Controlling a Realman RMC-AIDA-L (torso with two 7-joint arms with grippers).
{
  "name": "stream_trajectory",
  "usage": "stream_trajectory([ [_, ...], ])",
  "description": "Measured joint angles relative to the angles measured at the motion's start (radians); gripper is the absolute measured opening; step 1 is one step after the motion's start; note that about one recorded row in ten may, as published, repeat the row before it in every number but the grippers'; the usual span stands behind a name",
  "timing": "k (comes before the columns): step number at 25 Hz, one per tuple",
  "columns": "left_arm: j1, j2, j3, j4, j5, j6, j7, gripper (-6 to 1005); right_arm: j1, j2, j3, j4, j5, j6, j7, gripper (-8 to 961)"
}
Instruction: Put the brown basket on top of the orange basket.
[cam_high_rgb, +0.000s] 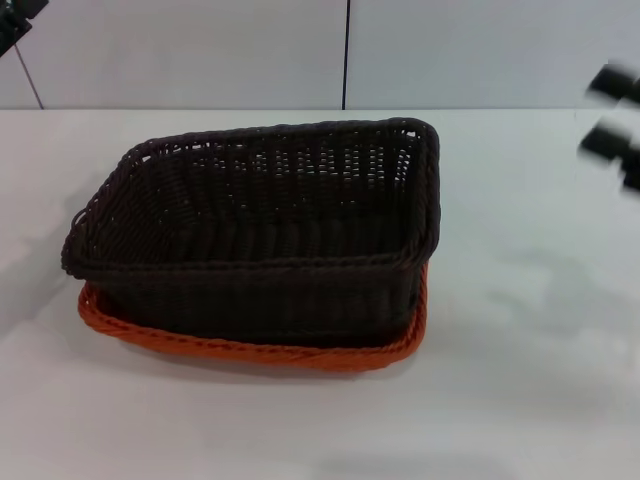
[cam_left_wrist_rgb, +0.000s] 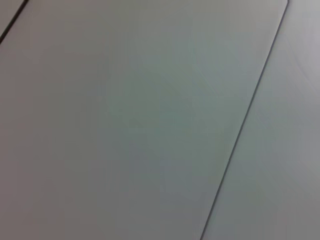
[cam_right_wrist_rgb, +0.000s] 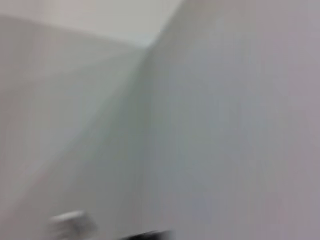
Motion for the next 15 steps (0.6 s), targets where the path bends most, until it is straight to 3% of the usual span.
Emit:
stream_trajectory([
  [5,0.018,-0.013,-0.001,-0.001,-0.032,0.037,0.031,847,-0.039,0.047,0.117,0.042,0.155,0.242,-0.092,586],
  [7,0.033,-0.021,-0.002,-0.002,-0.053,0.057,0.054,847,-0.044,0.056,0.134,0.07,0.211,0.339,-0.145,586],
  [10,0.036,-0.023,-0.003,-0.004,-0.057,0.062,0.059,847,-0.041,0.058,0.137,0.124,0.313,0.469,-0.211,586],
  [15,0.045,-0.027,-0.004,-0.014,-0.069,0.081,0.082,847,-0.031,0.057,0.143,0.173,0.387,0.527,-0.292,586],
])
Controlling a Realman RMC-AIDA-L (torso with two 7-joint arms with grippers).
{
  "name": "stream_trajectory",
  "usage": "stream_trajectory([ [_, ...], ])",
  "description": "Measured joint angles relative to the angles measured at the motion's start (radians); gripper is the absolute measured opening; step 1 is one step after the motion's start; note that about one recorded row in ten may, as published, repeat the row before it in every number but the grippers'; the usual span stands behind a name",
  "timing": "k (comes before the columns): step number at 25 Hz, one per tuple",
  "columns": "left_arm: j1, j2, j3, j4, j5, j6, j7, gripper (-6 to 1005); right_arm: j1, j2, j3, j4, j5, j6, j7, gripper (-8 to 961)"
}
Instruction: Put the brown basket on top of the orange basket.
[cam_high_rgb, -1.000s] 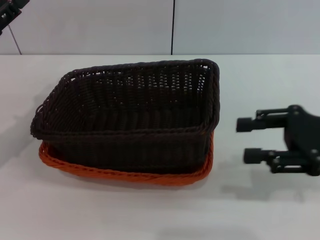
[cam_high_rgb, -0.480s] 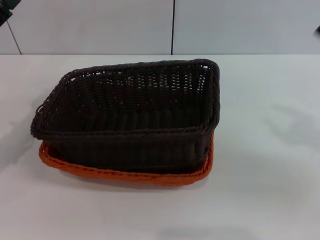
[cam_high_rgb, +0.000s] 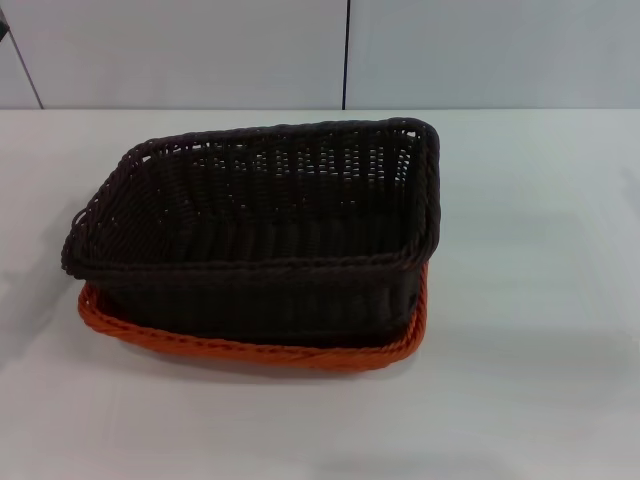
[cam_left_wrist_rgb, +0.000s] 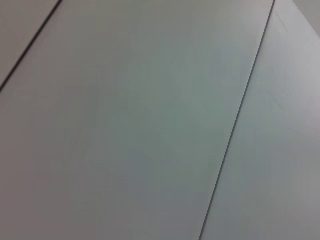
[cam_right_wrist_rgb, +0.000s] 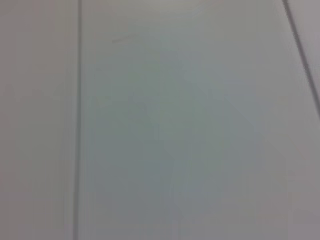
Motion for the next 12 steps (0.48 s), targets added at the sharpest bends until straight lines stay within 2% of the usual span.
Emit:
stream_trajectory([
  [1,0.0,0.0,0.0,0.0,0.0,0.0,0.0,847,0.003,0.0,0.003,0.011,0.014,0.009,-0.018,586],
  [2,0.022,0.0,-0.008,-0.094,-0.049,0.065,0.09,847,0.005,0.0,0.005,0.024,0.035,0.017,-0.038,586],
  [4,0.022,0.0,-0.008,-0.094,-0.049,0.065,0.09,847,0.007,0.0,0.007,0.047,0.067,0.026,-0.065,586],
  [5,0.034,-0.001,-0.009,-0.138,-0.075,0.102,0.154,847,0.008,0.0,0.009,0.054,0.08,0.029,-0.074,586],
  [9,0.034,-0.001,-0.009,-0.138,-0.075,0.102,0.154,847,0.013,0.0,0.014,0.07,0.108,0.049,-0.089,586],
  [11,0.042,-0.001,-0.009,-0.183,-0.112,0.149,0.211,847,0.016,-0.001,0.017,0.079,0.115,0.053,-0.09,586],
  [12,0.062,-0.002,-0.009,-0.246,-0.167,0.208,0.287,847,0.018,-0.001,0.017,0.081,0.116,0.054,-0.09,586],
])
